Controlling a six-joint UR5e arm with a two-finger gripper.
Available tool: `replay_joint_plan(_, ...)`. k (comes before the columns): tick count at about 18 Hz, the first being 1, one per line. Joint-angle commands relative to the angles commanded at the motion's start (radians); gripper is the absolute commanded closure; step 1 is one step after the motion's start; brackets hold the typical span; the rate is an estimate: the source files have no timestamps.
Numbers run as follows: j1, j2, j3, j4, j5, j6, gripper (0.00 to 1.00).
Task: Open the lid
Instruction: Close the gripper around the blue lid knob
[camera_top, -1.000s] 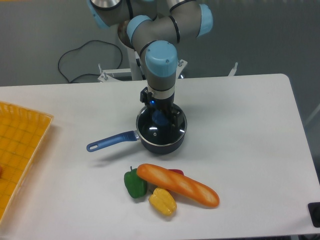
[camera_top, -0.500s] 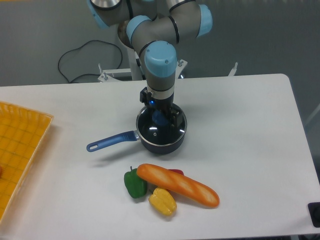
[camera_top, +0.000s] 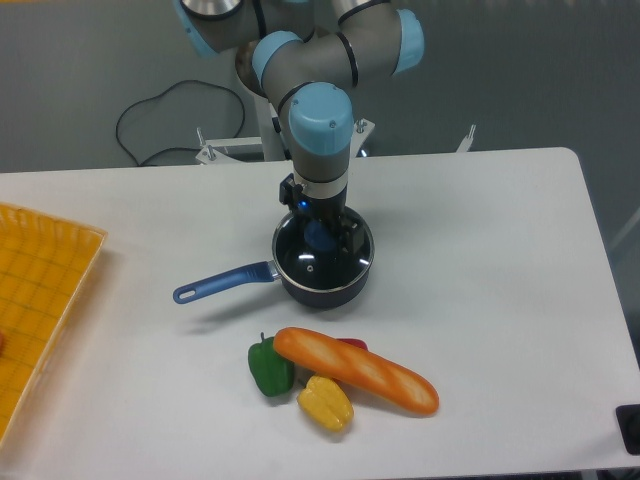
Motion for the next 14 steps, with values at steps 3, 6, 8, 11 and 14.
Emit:
replay_joint_plan(3,0.002,0.0,0.0,0.0,0.0,0.002,0.05)
replay_joint_plan(6,0.002,0.0,0.0,0.0,0.0,0.002,0.12)
replay_joint_plan(8,0.002,0.002,-0.002,-0.002,0.0,0.002,0.17)
replay_joint_plan(11,0.002,0.002,0.0,-0.002,0.0,0.003,0.24)
replay_joint_plan(14,0.002,0.003,0.0,-0.002,0.0,0.003,0.33)
